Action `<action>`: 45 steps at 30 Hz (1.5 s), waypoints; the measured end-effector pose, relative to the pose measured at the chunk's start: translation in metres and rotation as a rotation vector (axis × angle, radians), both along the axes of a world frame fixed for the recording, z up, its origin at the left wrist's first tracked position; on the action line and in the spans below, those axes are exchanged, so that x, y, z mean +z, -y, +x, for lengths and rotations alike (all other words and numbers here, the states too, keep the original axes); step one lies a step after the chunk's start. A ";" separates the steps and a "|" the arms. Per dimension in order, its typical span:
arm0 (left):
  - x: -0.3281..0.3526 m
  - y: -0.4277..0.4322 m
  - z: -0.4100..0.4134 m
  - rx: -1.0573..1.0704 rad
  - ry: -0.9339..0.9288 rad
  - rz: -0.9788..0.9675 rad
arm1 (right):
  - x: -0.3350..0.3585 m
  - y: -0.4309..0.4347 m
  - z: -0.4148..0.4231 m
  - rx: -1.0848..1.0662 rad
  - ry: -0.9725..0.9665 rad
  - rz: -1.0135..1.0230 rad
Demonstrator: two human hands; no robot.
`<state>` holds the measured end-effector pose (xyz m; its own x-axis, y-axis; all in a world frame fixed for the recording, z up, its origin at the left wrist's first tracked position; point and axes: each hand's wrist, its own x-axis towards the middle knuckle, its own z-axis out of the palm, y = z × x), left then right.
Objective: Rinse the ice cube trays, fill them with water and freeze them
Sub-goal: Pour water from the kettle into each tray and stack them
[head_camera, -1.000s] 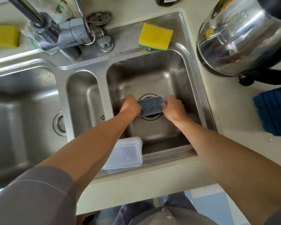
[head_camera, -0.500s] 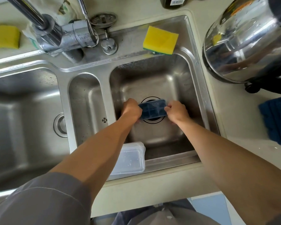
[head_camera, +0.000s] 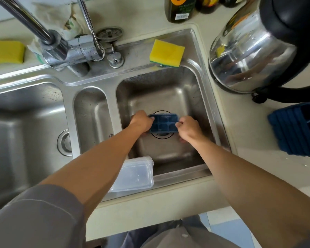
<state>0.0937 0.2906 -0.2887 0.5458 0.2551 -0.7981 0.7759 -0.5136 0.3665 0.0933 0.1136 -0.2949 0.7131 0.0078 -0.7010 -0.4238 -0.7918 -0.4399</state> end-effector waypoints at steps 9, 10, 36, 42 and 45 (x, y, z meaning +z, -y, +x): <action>0.064 0.017 0.000 0.228 0.364 0.043 | 0.091 0.017 -0.026 -0.094 0.078 0.304; 0.072 0.021 -0.002 0.189 0.380 0.057 | 0.103 0.019 -0.028 -0.090 0.087 0.324; 0.253 0.049 0.010 -0.352 0.524 0.324 | 0.262 0.010 0.006 0.606 0.624 -0.162; 0.261 0.039 0.013 -0.481 0.554 0.371 | 0.259 0.001 0.000 0.550 0.704 -0.163; 0.260 0.036 0.015 -0.466 0.584 0.353 | 0.258 -0.003 0.002 0.484 0.681 -0.170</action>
<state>0.1083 0.2545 -0.0284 0.9596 0.0827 -0.2689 0.1898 -0.8959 0.4016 0.0955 0.1165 -0.0373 0.9248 0.3540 -0.1392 0.2925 -0.8958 -0.3347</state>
